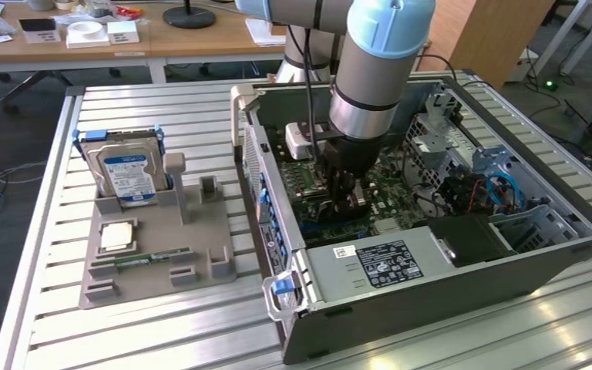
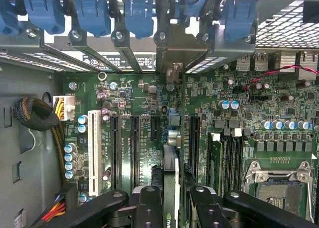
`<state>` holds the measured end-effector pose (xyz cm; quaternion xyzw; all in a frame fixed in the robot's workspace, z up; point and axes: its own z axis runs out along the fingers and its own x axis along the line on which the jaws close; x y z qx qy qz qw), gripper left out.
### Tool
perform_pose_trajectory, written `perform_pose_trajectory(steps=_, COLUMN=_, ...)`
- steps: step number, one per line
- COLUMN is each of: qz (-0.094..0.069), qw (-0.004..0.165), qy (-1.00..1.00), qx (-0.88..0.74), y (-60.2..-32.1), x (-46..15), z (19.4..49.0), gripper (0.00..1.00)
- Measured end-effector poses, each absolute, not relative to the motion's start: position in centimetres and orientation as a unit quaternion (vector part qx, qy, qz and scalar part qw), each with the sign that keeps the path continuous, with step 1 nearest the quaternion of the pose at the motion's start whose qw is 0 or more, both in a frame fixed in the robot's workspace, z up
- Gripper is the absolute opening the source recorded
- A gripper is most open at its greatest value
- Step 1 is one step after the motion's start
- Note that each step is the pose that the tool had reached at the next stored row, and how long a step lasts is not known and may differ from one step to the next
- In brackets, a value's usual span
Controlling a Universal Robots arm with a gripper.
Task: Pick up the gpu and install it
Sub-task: 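Insert the gpu into the slot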
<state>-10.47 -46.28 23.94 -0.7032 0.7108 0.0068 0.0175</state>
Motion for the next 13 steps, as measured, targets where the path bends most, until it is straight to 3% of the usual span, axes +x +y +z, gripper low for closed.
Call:
perform_pose_trajectory(steps=4, qz=0.007, qw=0.018, qy=0.711, qx=-0.703, y=-46.28, x=-10.5, z=23.9, gripper=0.27)
perform_pose_trajectory(steps=6, qz=0.007, qw=0.018, qy=0.711, qx=-0.703, y=-46.28, x=-10.48, z=23.93, gripper=0.33)
perform_pose_trajectory(steps=9, qz=0.007, qw=0.017, qy=0.711, qx=-0.703, y=-46.28, x=-10.47, z=23.93, gripper=0.51)
perform_pose_trajectory(steps=11, qz=0.007, qw=0.018, qy=0.711, qx=-0.703, y=-46.28, x=-10.47, z=23.93, gripper=0.51)
perform_pose_trajectory(steps=12, qz=0.007, qw=0.017, qy=0.711, qx=-0.703, y=-46.28, x=-10.47, z=23.94, gripper=0.57)
perform_pose_trajectory(steps=13, qz=0.007, qw=0.017, qy=0.711, qx=-0.703, y=-46.28, x=-10.47, z=23.94, gripper=0.57)
